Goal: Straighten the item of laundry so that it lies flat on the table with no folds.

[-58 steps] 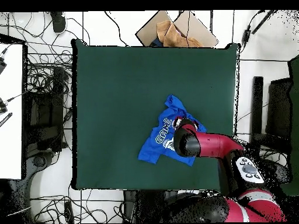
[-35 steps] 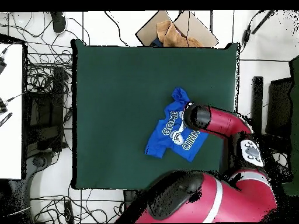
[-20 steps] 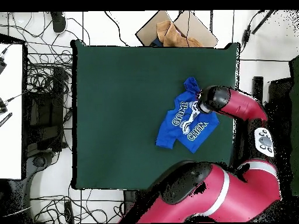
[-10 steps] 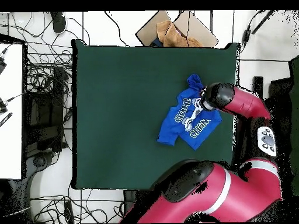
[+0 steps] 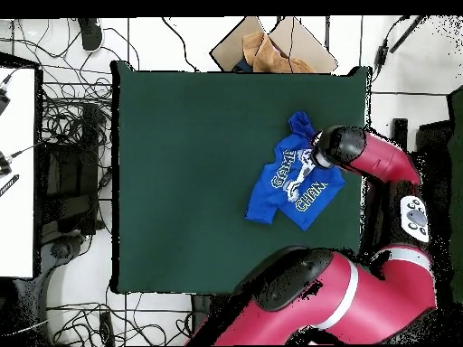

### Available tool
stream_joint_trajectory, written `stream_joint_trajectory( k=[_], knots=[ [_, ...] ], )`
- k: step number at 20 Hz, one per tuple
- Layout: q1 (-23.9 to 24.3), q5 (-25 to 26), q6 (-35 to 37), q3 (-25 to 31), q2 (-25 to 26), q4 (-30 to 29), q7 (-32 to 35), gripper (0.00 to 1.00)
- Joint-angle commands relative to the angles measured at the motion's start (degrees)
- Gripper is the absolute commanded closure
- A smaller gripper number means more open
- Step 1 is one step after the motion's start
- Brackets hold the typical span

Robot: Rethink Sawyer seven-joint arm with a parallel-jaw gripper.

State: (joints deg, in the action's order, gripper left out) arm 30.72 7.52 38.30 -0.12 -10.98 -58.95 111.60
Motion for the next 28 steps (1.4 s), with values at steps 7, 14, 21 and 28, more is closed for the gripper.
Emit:
stream_joint_trajectory(
  k=[7, 14, 21, 28],
  knots=[
    [-4.4, -0.4, 1.3, 1.1, -1.8, 1.3, 5.9, 0.00],
    [-6.5, -1.4, 5.4, -0.4, -4.3, 0.4, 7.3, 0.00],
    [-10.6, -2.9, 11.7, -3.9, -9.6, -2.0, 12.1, 0.00],
    [-11.8, -6.3, 11.2, -2.7, -9.9, -5.7, 14.4, 0.00]
  ],
)
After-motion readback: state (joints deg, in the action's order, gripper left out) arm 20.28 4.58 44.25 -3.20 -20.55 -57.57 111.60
